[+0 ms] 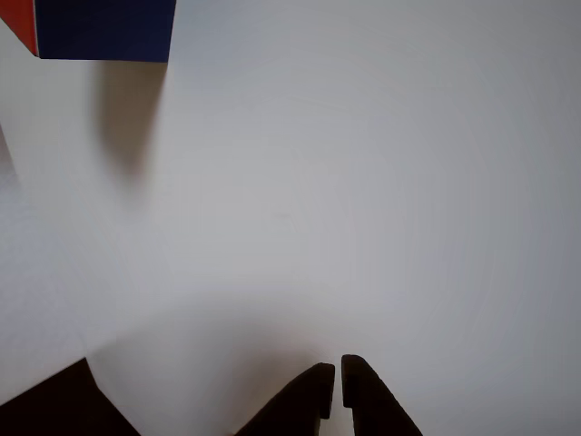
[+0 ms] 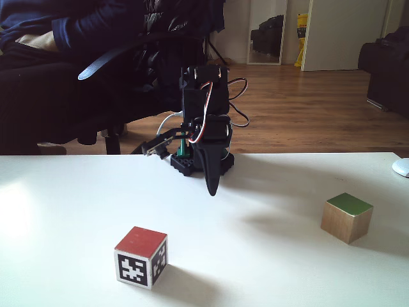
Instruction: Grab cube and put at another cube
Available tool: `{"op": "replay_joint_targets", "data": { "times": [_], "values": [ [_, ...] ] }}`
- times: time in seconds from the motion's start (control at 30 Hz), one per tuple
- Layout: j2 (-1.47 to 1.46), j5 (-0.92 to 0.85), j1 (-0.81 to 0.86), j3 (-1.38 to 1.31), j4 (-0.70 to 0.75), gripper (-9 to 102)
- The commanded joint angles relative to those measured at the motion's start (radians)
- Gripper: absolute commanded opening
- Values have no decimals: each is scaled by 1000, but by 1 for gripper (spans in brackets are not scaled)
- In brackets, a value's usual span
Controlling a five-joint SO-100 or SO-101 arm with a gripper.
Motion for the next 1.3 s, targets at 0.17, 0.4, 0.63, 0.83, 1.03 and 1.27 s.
{"op": "replay_joint_targets", "data": {
  "times": [0.17, 0.4, 0.63, 0.83, 1.03, 1.27],
  "values": [
    [5, 17, 29, -5, -2, 0],
    [5, 31, 40, -5, 0, 0],
    [5, -12, 40, -12, -29, 0],
    [-97, -57, -25, -230, -32, 8],
    [-468, -52, -155, -583, 15, 15],
    [-663, 28, -411, -859, 124, 20]
  ]
}}
